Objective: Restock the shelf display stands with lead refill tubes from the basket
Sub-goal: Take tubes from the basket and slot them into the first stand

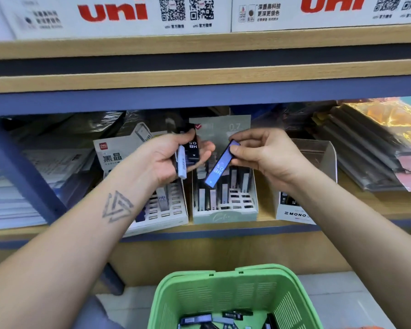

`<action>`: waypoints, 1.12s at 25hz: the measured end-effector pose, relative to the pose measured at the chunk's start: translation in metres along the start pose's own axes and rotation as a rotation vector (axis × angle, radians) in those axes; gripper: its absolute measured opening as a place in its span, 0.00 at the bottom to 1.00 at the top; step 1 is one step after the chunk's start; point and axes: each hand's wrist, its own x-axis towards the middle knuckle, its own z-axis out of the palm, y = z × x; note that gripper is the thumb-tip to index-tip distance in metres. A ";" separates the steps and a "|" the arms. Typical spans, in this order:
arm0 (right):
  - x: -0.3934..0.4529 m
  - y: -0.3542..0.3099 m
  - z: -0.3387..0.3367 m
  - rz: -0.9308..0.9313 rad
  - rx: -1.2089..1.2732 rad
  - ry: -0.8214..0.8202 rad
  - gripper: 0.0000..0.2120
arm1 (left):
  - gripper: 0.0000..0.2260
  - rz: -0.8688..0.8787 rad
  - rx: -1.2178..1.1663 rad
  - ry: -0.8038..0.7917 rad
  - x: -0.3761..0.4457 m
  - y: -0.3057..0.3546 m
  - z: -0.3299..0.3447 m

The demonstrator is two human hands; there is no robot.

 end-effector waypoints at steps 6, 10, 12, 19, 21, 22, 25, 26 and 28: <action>0.013 -0.003 0.062 -0.344 -0.756 0.010 0.07 | 0.10 0.004 -0.078 0.140 -0.005 0.026 -0.062; 0.032 0.009 0.099 -0.484 -1.166 -0.086 0.08 | 0.12 -0.024 -0.038 0.148 -0.006 0.031 -0.075; 0.043 0.017 0.115 -0.493 -1.320 -0.114 0.08 | 0.12 -0.033 -0.026 0.149 -0.007 0.031 -0.079; 0.066 0.036 0.141 -0.421 -1.481 -0.195 0.12 | 0.13 -0.041 -0.021 0.174 -0.012 0.031 -0.087; 0.069 0.039 0.142 -0.381 -1.472 -0.204 0.09 | 0.13 -0.039 -0.021 0.174 -0.011 0.033 -0.089; 0.070 0.040 0.142 -0.361 -1.451 -0.205 0.08 | 0.13 -0.037 -0.016 0.173 -0.011 0.033 -0.089; 0.071 0.037 0.145 -0.312 -1.365 -0.226 0.07 | 0.12 -0.030 -0.013 0.175 -0.010 0.033 -0.088; 0.071 0.035 0.146 -0.299 -1.346 -0.238 0.09 | 0.12 -0.029 -0.015 0.175 -0.010 0.032 -0.088; 0.072 0.032 0.146 -0.278 -1.330 -0.246 0.12 | 0.11 -0.032 -0.014 0.170 -0.009 0.032 -0.086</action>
